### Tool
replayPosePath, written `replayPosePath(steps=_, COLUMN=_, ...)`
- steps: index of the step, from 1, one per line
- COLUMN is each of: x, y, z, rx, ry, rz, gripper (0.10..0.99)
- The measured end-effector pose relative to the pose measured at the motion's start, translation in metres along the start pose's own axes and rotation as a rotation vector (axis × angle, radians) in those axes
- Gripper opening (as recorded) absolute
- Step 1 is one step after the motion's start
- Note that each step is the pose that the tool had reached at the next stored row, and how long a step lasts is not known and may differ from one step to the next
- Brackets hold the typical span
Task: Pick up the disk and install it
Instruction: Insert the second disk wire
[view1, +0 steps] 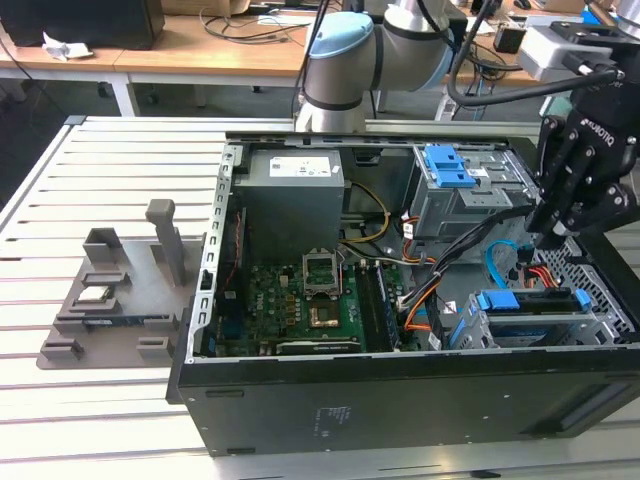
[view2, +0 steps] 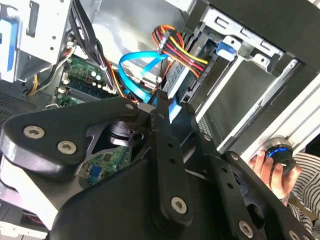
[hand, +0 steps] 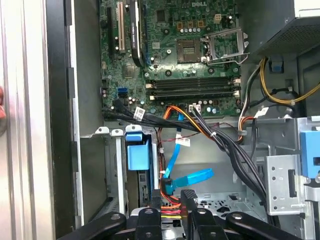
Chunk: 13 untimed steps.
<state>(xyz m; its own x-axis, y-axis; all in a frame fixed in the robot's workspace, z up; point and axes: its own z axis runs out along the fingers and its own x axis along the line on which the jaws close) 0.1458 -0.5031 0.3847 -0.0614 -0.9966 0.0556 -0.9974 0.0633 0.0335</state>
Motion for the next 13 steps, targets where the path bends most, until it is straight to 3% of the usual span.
replayPosePath(steps=5, x=0.0046, y=0.0024, z=0.0057, rx=0.001, ry=0.0002, rz=-0.009, gripper=0.302)
replayPosePath(steps=13, x=0.0019, y=0.0076, z=0.0141, rx=0.003, ry=0.0014, rz=-0.048, gripper=0.302)
